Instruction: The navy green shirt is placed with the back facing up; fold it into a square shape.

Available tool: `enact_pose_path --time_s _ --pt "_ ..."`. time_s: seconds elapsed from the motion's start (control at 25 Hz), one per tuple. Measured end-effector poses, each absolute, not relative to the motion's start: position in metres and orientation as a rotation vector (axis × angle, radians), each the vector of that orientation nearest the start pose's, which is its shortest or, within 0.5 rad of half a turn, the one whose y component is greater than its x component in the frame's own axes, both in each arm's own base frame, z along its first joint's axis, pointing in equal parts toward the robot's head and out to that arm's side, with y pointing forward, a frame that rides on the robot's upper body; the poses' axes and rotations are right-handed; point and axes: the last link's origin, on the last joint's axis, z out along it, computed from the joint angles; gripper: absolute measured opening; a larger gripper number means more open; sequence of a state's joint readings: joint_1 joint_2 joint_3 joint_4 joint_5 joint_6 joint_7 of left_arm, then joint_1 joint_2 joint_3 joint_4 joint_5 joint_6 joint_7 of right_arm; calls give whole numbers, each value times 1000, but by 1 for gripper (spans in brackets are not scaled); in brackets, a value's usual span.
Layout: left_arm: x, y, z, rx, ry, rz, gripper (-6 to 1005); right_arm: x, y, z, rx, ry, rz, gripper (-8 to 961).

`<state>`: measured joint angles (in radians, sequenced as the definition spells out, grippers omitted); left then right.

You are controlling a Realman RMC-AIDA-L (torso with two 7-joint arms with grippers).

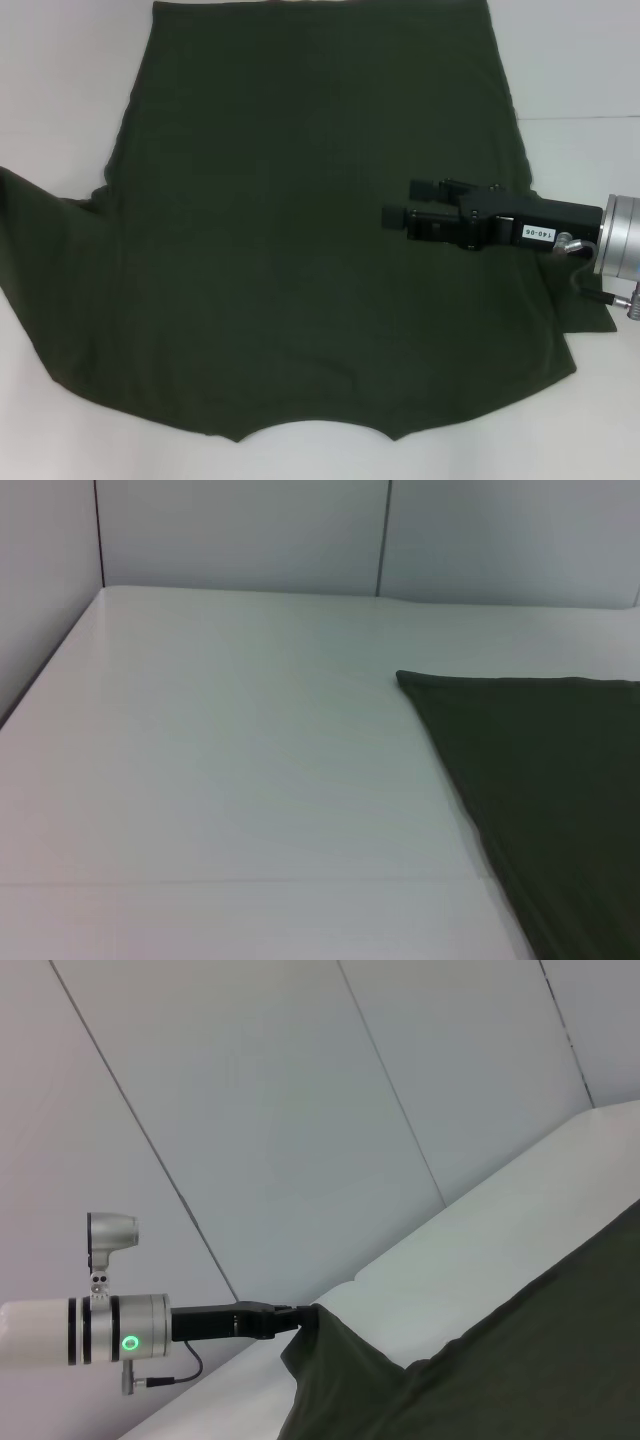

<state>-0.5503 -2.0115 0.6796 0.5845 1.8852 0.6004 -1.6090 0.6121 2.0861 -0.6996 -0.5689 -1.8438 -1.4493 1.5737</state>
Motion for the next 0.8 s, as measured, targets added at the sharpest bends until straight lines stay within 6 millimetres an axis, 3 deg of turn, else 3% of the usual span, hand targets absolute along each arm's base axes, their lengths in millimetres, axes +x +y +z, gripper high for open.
enact_pose_path --time_s 0.48,0.8 --pt "-362 408 74 -1760 -1028 -338 -2 231 363 -7 -2573 897 922 914" --pt "-341 391 62 -1928 -1114 -517 6 231 363 -8 -2577 896 919 914"
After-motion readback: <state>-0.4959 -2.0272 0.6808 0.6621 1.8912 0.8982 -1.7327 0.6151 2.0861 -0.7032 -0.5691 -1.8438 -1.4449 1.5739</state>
